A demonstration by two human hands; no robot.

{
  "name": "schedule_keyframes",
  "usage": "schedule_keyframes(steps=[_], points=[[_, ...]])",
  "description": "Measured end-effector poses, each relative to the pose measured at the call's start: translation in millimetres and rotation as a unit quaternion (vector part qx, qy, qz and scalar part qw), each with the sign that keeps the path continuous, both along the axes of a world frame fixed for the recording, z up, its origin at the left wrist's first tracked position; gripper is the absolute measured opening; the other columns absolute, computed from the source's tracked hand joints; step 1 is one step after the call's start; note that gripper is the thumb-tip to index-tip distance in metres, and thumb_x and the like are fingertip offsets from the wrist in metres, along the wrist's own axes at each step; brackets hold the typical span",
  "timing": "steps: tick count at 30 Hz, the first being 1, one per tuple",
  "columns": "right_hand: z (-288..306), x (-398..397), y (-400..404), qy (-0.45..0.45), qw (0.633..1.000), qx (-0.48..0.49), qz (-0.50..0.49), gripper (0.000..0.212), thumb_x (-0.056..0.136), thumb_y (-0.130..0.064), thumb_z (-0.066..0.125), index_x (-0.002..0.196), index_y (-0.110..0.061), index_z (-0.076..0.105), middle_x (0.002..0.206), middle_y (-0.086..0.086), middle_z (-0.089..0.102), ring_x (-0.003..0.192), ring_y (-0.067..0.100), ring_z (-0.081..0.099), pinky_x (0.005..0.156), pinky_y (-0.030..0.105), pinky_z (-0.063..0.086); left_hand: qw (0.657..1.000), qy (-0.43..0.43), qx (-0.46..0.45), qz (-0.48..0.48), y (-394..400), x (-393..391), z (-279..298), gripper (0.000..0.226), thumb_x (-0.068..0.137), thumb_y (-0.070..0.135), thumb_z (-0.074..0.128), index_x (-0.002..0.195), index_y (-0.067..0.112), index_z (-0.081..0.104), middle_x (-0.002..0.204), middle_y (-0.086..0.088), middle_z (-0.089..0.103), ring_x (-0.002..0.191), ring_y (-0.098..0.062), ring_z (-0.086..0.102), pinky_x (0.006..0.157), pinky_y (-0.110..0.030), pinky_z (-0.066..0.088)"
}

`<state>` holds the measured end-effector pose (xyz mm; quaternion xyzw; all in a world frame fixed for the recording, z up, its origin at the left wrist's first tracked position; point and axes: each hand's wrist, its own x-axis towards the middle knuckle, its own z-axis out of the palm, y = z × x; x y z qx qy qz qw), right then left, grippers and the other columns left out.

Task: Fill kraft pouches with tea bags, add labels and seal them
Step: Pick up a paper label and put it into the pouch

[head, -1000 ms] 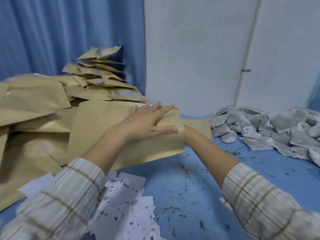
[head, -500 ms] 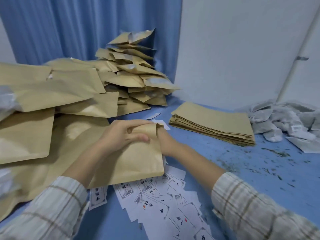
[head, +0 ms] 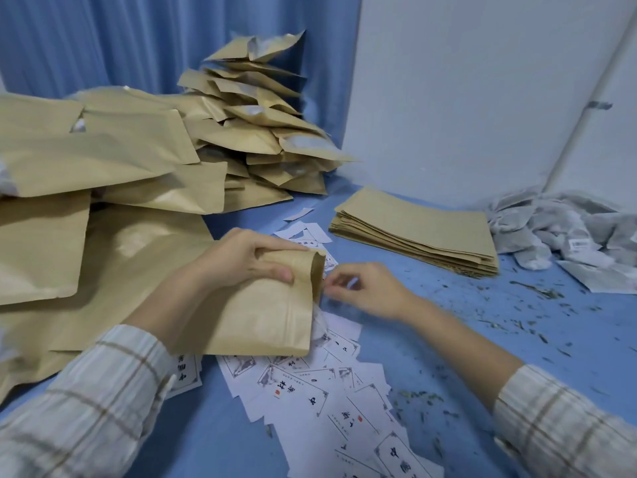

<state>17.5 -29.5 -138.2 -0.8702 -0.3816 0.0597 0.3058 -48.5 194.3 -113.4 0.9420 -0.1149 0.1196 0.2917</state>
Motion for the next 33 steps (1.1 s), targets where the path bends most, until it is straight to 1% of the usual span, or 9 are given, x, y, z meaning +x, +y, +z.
schedule_keyframes(steps=[3, 6, 14, 18, 21, 25, 27, 30, 33], points=[[-14.0, 3.0, -22.0, -0.003, 0.986, -0.164, -0.01, 0.053, 0.073, -0.046, 0.072, 0.109, -0.008, 0.063, 0.104, 0.009, 0.062, 0.094, 0.018, 0.059, 0.089, 0.032, 0.048, 1.0, 0.009, 0.002, 0.018, 2.1, 5.1, 2.8, 0.051, 0.052, 0.071, 0.063, 0.102, 0.066, 0.055, 0.105, 0.037, 0.06, 0.102, 0.006, 0.054, 0.09, -0.018, 0.039], [-23.3, 3.6, -16.5, -0.002, 0.979, -0.204, -0.01, 0.068, 0.071, -0.048, 0.074, 0.125, -0.012, 0.053, 0.12, 0.006, 0.056, 0.109, 0.019, 0.053, 0.086, 0.02, 0.04, 1.0, 0.002, 0.008, 0.023, -1.1, 4.4, 4.7, 0.044, 0.051, 0.071, 0.063, 0.094, 0.074, 0.051, 0.092, 0.048, 0.056, 0.083, 0.01, 0.052, 0.076, -0.006, 0.035], [-1.4, 18.0, -32.9, 0.124, 0.985, -0.072, -0.096, 0.021, 0.073, -0.025, 0.077, 0.092, -0.017, 0.074, 0.076, -0.007, 0.065, 0.066, 0.005, 0.054, 0.058, 0.012, 0.04, 0.999, 0.0, -0.033, 0.01, -2.3, -6.5, 15.2, 0.043, 0.053, 0.062, 0.068, 0.094, 0.068, 0.056, 0.097, 0.043, 0.059, 0.086, 0.01, 0.054, 0.077, -0.007, 0.036], [21.1, 22.5, -60.1, -0.033, 0.984, 0.086, -0.154, 0.008, 0.075, -0.021, 0.075, 0.082, -0.018, 0.076, 0.086, -0.008, 0.073, 0.082, 0.005, 0.065, 0.066, 0.006, 0.041, 0.996, 0.005, -0.089, -0.019, -5.8, -8.2, 25.8, 0.042, 0.055, 0.069, 0.067, 0.095, 0.062, 0.061, 0.1, 0.033, 0.065, 0.092, 0.011, 0.056, 0.085, -0.015, 0.042], [38.1, 2.4, -52.7, -0.104, 0.976, 0.184, -0.055, 0.008, 0.074, -0.015, 0.076, 0.082, -0.017, 0.077, 0.08, -0.014, 0.07, 0.073, -0.004, 0.063, 0.071, 0.006, 0.044, 0.992, -0.006, -0.12, -0.026, -13.8, -4.8, 42.5, 0.047, 0.048, 0.082, 0.062, 0.091, 0.063, 0.062, 0.091, 0.037, 0.064, 0.087, 0.015, 0.056, 0.079, -0.006, 0.041], [62.8, -16.0, -32.1, -0.322, 0.94, 0.095, 0.057, 0.014, 0.074, -0.006, 0.069, 0.08, -0.015, 0.077, 0.078, -0.001, 0.072, 0.074, 0.013, 0.063, 0.066, 0.025, 0.049, 0.988, -0.03, -0.143, -0.045, -33.1, 3.5, 63.0, 0.055, 0.058, 0.077, 0.057, 0.106, 0.05, 0.061, 0.099, 0.033, 0.062, 0.092, 0.018, 0.055, 0.089, -0.012, 0.043], [84.7, -21.2, -21.6, -0.404, 0.912, -0.028, 0.063, 0.013, 0.07, -0.002, 0.061, 0.066, -0.01, 0.07, 0.067, 0.007, 0.064, 0.075, 0.024, 0.061, 0.053, 0.029, 0.041, 0.984, -0.04, -0.157, -0.075, -48.0, 5.8, 71.6, 0.072, 0.054, 0.084, 0.054, 0.111, 0.04, 0.058, 0.101, 0.028, 0.06, 0.09, 0.02, 0.055, 0.077, -0.002, 0.041], [116.5, -29.1, -13.9, -0.288, 0.949, -0.118, 0.043, 0.031, 0.073, 0.0, 0.047, 0.049, -0.018, 0.04, 0.054, -0.004, 0.044, 0.067, 0.02, 0.05, 0.053, 0.028, 0.028, 0.972, -0.043, -0.201, -0.113, -68.0, 14.6, 81.4, 0.073, 0.056, 0.084, 0.054, 0.101, 0.028, 0.065, 0.091, 0.028, 0.066, 0.086, 0.015, 0.059, 0.072, -0.002, 0.04], [156.3, -28.7, -34.9, -0.18, 0.98, -0.049, 0.061, 0.027, 0.094, -0.021, 0.047, 0.07, -0.02, 0.059, 0.075, -0.017, 0.058, 0.071, 0.005, 0.051, 0.062, 0.02, 0.031, 0.952, -0.037, -0.282, -0.115, -78.0, 28.2, 91.0, 0.077, 0.043, 0.088, 0.058, 0.082, 0.022, 0.064, 0.071, 0.015, 0.069, 0.067, 0.005, 0.061, 0.066, -0.015, 0.047]])
